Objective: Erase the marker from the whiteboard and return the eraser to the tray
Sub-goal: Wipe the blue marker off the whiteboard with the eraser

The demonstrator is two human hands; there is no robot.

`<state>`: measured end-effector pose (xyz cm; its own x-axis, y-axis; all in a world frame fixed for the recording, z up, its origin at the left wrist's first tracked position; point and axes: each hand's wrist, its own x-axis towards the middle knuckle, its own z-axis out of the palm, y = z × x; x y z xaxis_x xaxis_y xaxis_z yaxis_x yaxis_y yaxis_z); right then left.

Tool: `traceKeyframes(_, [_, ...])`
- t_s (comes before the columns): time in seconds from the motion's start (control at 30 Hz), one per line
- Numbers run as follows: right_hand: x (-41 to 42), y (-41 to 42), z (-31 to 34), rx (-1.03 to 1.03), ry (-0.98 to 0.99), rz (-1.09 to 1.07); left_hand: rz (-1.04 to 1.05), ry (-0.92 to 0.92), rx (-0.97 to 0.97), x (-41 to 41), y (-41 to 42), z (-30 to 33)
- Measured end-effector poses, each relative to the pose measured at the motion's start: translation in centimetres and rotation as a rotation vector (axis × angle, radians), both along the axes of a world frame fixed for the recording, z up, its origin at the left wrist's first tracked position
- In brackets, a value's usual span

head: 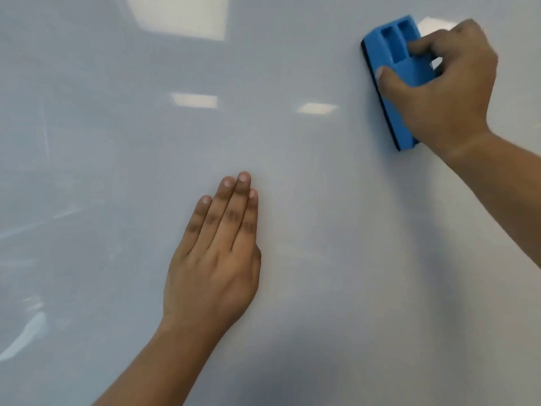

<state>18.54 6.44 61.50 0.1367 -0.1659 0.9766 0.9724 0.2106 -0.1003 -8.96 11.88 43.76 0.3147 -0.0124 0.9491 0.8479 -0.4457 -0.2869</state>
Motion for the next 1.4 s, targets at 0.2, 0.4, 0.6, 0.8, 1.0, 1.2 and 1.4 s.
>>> traceKeyframes(0.2, [-4.7, 1.3, -11.0, -0.073, -0.285, 0.141, 0.007, 0.006, -0.024, -0.1, 0.0, -0.2])
traceKeyframes(0.4, [-6.0, -0.8, -24.8, -0.362, -0.708, 0.199, 0.017, 0.025, -0.068, -0.3, -0.7, 0.0])
traceKeyframes(0.6, [2.8, -1.3, -23.0, -0.521, -0.728, -0.165, -0.011, 0.019, 0.072, 0.0, 0.3, 0.0])
traceKeyframes(0.8, [17.8, -3.4, -17.7, -0.337, 0.409, -0.232, 0.122, -0.007, 0.196, 0.4, 1.1, 1.2])
traceKeyframes(1.0, [23.4, -0.3, -13.4, -0.256, 0.731, -0.187, 0.074, -0.002, 0.176, 0.6, 0.0, 1.7])
traceKeyframes(1.2, [9.1, -2.2, 3.9, -0.221, 0.285, -0.246, -0.172, -0.091, 0.095, -4.7, -1.5, 5.5])
traceKeyframes(1.4, [-6.4, -0.3, 13.5, -0.148, -0.028, -0.119, -0.019, -0.234, -0.044, -12.2, -0.5, 9.4])
